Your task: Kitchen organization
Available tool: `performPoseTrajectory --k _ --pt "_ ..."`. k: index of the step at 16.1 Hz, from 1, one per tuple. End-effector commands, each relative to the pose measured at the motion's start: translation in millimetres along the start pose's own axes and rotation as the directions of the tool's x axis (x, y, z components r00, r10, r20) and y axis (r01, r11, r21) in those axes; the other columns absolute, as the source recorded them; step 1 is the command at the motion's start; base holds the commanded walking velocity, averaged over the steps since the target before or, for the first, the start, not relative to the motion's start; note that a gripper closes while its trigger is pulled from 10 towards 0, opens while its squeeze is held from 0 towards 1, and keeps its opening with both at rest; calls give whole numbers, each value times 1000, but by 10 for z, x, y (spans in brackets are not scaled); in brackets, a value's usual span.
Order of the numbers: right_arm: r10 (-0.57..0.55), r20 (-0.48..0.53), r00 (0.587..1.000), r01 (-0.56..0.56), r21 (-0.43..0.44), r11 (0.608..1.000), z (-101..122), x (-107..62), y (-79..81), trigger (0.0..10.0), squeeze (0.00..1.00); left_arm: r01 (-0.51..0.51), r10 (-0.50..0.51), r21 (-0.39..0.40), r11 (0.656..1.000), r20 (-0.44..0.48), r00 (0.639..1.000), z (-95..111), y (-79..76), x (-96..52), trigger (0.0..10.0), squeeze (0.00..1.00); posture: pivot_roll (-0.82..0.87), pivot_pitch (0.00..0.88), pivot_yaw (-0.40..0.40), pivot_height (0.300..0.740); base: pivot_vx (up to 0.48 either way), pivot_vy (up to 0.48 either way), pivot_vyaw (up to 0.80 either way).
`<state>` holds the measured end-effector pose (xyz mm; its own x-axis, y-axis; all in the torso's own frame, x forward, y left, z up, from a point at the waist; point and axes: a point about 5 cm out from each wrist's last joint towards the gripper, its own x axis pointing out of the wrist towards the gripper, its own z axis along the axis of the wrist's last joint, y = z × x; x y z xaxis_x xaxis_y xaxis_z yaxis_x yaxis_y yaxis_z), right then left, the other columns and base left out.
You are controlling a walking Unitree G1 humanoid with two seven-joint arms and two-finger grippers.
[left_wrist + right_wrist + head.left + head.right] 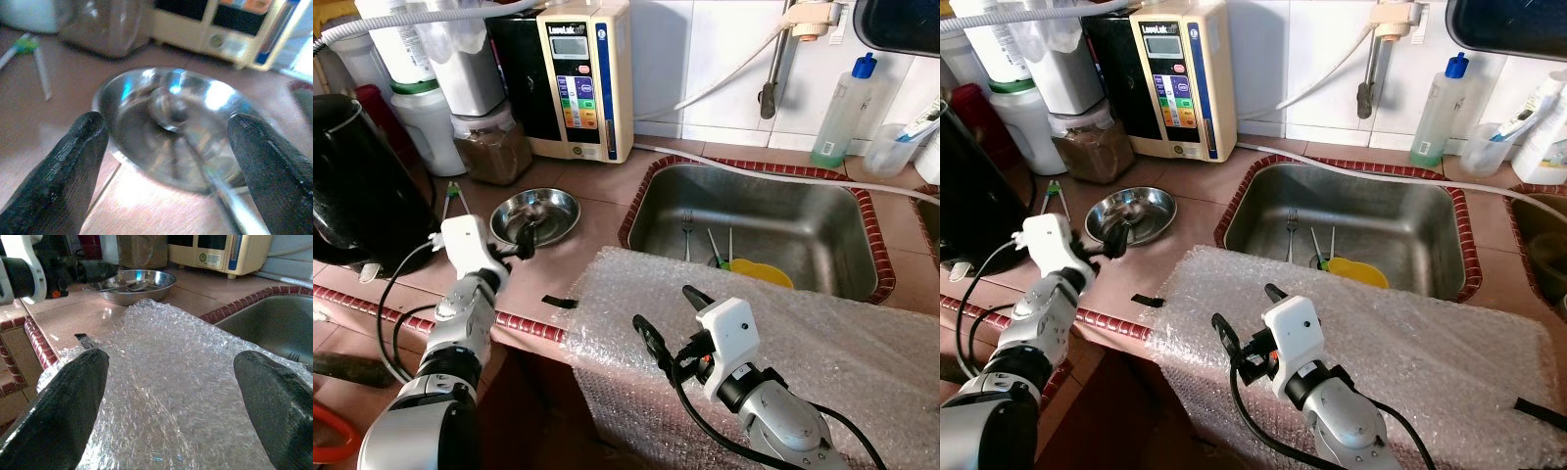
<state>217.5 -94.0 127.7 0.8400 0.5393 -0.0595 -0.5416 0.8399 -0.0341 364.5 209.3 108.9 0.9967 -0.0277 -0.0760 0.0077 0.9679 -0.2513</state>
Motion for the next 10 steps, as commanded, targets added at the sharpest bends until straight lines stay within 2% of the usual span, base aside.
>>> performPoseTrajectory --k 1,4,6,7,9,10 --pt "-1 13 1000 1 -2 1000 23 -3 11 10000 1000 35 -35 -2 999 25 999 60 14 -15 10000 0 23 0 113 740 0 0 0" --pt "6 14 1000 -6 -4 1000 20 18 14 10000 1000 136 -139 49 989 70 988 145 -53 -61 10000 0 40 0 105 740 0 0 0" --pt "55 -4 998 -55 -15 998 -2 18 33 10000 1000 173 -182 114 978 75 980 112 -29 -170 10000 0 52 0 99 740 0 0 0" --pt "64 -14 998 -64 -17 998 -16 10 28 10000 1000 174 -184 141 975 62 981 58 -2 -222 10000 0 56 0 97 740 0 0 0" --pt "80 -4 997 -79 35 996 -7 -8 3 10000 1000 152 -159 158 976 35 987 -46 68 -311 10000 0 63 0 90 740 0 0 0" --pt "131 -30 991 -129 56 990 -29 -37 16 10000 1000 147 -153 184 972 16 988 -103 107 -360 10000 0 67 0 83 740 0 0 0"
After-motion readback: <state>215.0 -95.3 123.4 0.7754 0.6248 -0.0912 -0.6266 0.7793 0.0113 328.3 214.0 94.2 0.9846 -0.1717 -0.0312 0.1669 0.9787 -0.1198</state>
